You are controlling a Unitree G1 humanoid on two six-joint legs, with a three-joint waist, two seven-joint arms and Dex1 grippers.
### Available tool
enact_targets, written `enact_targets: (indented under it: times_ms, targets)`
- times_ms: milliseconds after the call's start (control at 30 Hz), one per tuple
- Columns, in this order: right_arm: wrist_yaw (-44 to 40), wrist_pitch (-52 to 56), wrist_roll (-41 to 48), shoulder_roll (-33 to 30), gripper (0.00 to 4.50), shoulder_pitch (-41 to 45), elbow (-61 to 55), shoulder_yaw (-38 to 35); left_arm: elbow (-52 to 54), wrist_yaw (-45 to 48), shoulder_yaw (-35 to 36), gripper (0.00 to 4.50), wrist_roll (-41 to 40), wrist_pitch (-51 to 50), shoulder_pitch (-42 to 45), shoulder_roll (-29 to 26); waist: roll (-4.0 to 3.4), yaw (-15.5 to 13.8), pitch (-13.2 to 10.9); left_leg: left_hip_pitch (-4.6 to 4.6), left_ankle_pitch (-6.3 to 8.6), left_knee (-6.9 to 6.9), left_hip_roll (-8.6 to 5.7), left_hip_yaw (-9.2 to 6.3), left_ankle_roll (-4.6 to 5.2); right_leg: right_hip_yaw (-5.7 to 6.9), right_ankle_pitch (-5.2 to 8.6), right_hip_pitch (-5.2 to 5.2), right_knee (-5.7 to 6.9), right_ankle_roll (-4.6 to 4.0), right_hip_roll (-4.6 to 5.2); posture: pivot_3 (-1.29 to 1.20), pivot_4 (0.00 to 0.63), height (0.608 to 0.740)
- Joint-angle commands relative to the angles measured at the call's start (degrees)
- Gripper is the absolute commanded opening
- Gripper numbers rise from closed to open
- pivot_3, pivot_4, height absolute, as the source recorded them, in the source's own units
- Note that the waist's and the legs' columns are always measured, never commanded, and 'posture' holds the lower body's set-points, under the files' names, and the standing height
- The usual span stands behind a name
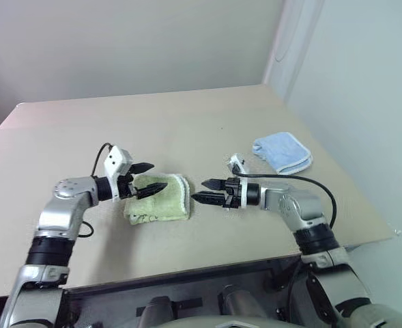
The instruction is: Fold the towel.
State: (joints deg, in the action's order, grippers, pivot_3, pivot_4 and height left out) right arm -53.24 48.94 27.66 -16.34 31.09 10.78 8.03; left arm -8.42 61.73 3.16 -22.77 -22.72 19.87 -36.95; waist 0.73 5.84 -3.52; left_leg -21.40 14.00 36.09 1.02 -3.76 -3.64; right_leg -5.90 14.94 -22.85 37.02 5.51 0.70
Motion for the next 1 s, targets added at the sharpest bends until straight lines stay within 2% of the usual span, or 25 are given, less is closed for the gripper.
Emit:
enact_targets:
  times_ms: [33,267,433,733,1000]
  targets:
    - [0.1,3.3,1.7,0.7,4.50,1.9,0.5,-0.4,4.1,-1.1,5.6,4.29,-6.1,-12.2,-1.4,-4.5,-0.01,0.1,0.0,-0.01,0.00,-0.05,0.00,0.00,0.00,0.00,0.00,-0.04,0.01,0.01,0.00,0.00,0.000,0.740]
    - [0.7,3.2,1.3,2.6,4.50,1.9,1.3,-0.3,4.2,-3.1,13.2,4.40,-14.4,-26.9,-3.7,-8.1,0.04,0.1,0.0,-0.06,0.00,-0.05,0.01,0.01,0.00,0.00,0.02,-0.12,0.01,0.00,0.00,0.00,0.000,0.740]
    - [0.5,6.7,3.1,3.6,4.50,3.9,3.6,-1.5,1.6,-5.3,12.7,4.40,-14.7,-36.1,-5.3,-11.8,0.05,0.4,-0.1,-0.05,0.01,-0.04,0.01,0.01,0.00,0.00,0.03,-0.13,0.01,-0.02,0.00,0.00,0.000,0.740]
    - [1.5,9.4,3.2,5.2,4.50,7.4,7.7,-1.6,-8.5,-12.1,13.7,4.40,-16.0,-46.9,-1.4,-7.2,0.11,1.1,0.0,-0.11,0.01,-0.08,0.01,-0.01,0.00,0.01,0.01,-0.16,0.00,0.02,0.00,0.00,0.000,0.740]
    - [2.5,8.2,2.4,5.3,4.50,6.3,8.0,-1.5,-7.0,-14.8,15.6,4.40,-19.2,-54.0,-4.1,-3.3,0.08,1.3,-0.1,-0.01,0.01,-0.05,0.00,0.00,-0.01,0.01,0.02,-0.07,0.00,0.00,0.02,0.00,0.000,0.740]
